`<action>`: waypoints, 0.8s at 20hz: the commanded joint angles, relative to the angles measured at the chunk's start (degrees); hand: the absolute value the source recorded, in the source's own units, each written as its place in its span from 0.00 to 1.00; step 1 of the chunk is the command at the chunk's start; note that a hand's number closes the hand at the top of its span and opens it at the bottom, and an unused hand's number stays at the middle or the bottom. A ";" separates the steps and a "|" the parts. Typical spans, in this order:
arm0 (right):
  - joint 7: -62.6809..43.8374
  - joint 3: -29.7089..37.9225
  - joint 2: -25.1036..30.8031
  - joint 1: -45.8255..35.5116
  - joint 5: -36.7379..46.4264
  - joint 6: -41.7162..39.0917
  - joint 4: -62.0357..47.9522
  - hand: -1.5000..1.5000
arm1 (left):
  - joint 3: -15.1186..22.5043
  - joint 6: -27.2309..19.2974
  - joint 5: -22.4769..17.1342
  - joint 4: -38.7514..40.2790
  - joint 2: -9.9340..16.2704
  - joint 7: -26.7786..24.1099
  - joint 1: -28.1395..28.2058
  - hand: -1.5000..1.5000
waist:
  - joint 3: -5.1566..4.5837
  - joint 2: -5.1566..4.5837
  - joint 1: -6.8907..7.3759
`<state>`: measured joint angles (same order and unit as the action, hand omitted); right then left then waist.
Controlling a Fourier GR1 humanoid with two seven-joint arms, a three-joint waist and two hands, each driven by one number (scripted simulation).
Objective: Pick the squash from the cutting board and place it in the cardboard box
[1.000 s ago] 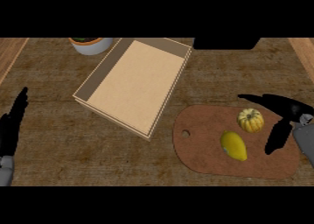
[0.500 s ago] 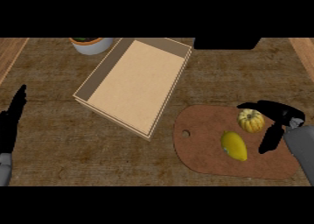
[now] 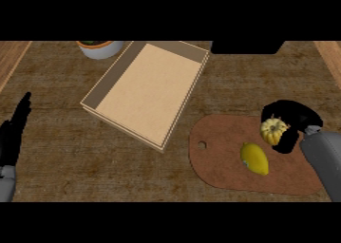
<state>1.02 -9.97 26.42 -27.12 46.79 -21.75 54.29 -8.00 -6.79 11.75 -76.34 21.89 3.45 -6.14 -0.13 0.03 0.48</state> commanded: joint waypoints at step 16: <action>22.48 7.11 -4.43 -22.91 2.87 30.24 -15.57 1.00 | 0.83 0.27 0.81 -2.59 -1.85 0.93 0.98 0.50 | 0.19 -0.21 0.89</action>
<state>21.19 -5.43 22.89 -47.46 51.30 4.20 37.67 -7.26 -6.42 12.67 -77.60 20.70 4.16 -6.56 0.10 -0.52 2.00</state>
